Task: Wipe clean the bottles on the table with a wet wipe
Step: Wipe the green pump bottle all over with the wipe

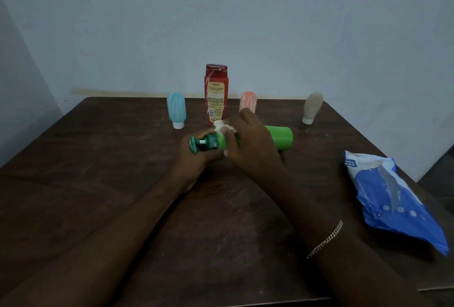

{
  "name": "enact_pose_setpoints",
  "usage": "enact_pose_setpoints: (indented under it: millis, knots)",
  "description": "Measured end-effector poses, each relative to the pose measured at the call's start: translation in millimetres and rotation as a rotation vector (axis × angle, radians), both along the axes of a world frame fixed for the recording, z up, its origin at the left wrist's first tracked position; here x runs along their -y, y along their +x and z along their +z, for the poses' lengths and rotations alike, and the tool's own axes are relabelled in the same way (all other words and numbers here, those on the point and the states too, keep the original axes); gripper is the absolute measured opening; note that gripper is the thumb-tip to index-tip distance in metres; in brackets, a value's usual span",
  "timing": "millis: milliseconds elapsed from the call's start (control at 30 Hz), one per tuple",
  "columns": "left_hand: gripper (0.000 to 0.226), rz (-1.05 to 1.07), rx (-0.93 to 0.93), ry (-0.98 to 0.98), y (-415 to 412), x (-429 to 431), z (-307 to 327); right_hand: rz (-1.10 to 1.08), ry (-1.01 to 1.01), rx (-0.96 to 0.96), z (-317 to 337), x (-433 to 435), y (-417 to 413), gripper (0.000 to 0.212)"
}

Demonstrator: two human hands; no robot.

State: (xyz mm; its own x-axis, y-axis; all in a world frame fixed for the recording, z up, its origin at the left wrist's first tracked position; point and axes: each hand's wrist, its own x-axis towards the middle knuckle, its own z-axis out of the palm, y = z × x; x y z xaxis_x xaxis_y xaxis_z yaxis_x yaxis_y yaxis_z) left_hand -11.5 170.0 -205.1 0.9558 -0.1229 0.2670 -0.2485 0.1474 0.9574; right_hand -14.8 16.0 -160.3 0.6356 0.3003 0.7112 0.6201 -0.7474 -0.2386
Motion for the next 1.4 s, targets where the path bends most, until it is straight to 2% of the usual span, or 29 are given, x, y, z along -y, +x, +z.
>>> enact_pose_setpoints:
  millis: [100,200,333,467,600,700,800,867,1000,1100,1200,1300,1400]
  knots:
    - [0.057,0.012,0.013,-0.034,4.0,-2.5,-3.4,-0.174,0.081,-0.054,-3.4,26.1,16.1,0.012]
    - [0.061,0.013,0.016,-0.036,6.4,-2.3,-4.8,-0.306,0.158,-0.104,-9.8,55.9,30.6,0.011]
    - [0.059,0.016,0.036,-0.01,5.0,0.2,-3.5,-0.214,0.177,-0.116,-3.2,34.0,15.8,0.02]
    - [0.058,0.009,-0.008,-0.017,5.7,-4.2,-4.2,-0.032,0.077,-0.072,0.3,-1.2,-3.8,0.025]
    - [0.057,0.005,-0.016,-0.061,3.7,-0.8,-0.8,-0.183,0.125,-0.094,-7.8,28.7,15.1,0.024]
    - [0.055,-0.014,-0.017,-0.084,4.1,0.7,0.1,-0.371,0.227,-0.146,-15.0,67.0,35.9,0.022]
    - [0.056,0.006,-0.013,-0.09,4.6,2.0,-0.1,-0.464,0.333,-0.24,-17.4,89.9,43.3,0.017]
    - [0.056,0.016,-0.018,-0.094,3.5,2.6,0.0,-0.481,0.395,-0.283,-17.3,89.0,44.0,0.016]
    - [0.054,0.005,-0.027,-0.083,3.8,-0.2,0.9,-0.308,0.241,-0.147,-16.0,59.0,34.2,0.017]
    - [0.055,-0.001,-0.066,-0.115,3.4,-1.7,2.7,-0.211,0.225,-0.156,-17.3,58.5,34.2,0.018]
    - [0.059,0.014,-0.068,-0.116,3.5,-1.7,3.6,-0.311,0.32,-0.147,-22.1,82.4,43.3,0.021]
    - [0.063,-0.002,-0.07,-0.086,4.4,-3.3,4.2,-0.396,0.43,-0.252,-22.0,102.5,45.9,0.018]
    - [0.061,-0.047,-0.09,-0.059,4.6,-7.3,6.6,-0.397,0.453,-0.333,-20.7,105.8,46.7,0.02]
